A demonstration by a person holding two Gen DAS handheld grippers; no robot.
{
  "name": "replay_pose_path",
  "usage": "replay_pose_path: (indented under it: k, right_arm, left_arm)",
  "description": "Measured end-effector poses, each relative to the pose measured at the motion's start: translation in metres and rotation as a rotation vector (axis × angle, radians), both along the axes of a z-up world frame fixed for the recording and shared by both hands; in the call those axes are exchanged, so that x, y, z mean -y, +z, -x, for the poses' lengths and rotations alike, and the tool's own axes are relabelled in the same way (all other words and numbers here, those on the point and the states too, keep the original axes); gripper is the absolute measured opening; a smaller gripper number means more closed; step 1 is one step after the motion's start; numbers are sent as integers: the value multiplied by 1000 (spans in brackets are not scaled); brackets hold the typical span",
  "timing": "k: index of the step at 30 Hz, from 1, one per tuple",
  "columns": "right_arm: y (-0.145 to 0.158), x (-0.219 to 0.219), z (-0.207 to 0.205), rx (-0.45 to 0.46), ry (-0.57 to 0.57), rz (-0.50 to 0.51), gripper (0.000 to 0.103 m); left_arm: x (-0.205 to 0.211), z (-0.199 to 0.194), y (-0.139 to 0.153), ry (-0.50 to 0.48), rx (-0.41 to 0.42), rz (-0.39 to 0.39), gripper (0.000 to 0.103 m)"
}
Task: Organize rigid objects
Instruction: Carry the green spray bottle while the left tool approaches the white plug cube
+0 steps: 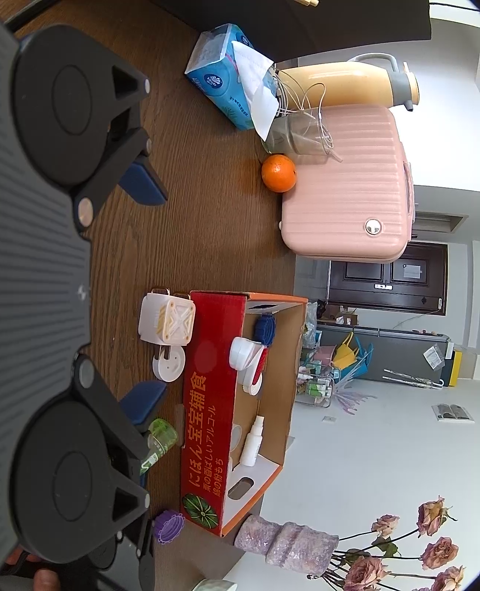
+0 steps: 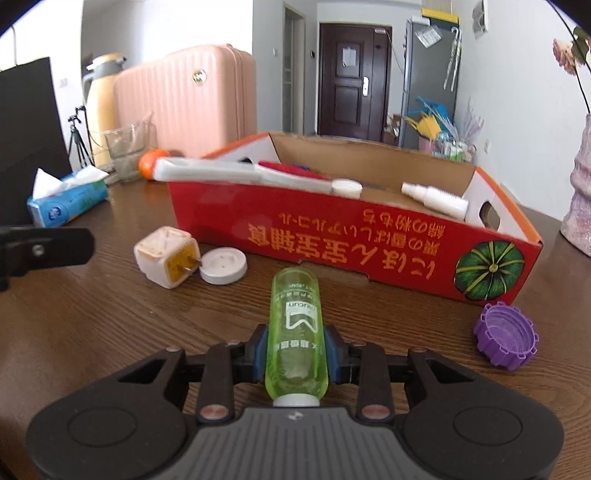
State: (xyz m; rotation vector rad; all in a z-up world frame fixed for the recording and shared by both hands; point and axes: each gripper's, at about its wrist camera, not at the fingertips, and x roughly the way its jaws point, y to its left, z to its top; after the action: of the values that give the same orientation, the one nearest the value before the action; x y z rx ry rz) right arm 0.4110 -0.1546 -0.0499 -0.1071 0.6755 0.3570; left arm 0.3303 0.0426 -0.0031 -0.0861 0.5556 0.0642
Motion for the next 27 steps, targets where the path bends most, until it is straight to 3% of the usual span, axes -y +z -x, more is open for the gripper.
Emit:
replay_pose_path:
  k: [8, 27]
  right_arm:
    - [2, 0, 1, 24, -38, -21, 30]
    - [30, 62, 19, 124, -165, -151, 30]
  left_arm:
    - [1, -1, -1, -1, -3, -2, 103]
    - [-3, -24, -11, 17, -40, -12, 103]
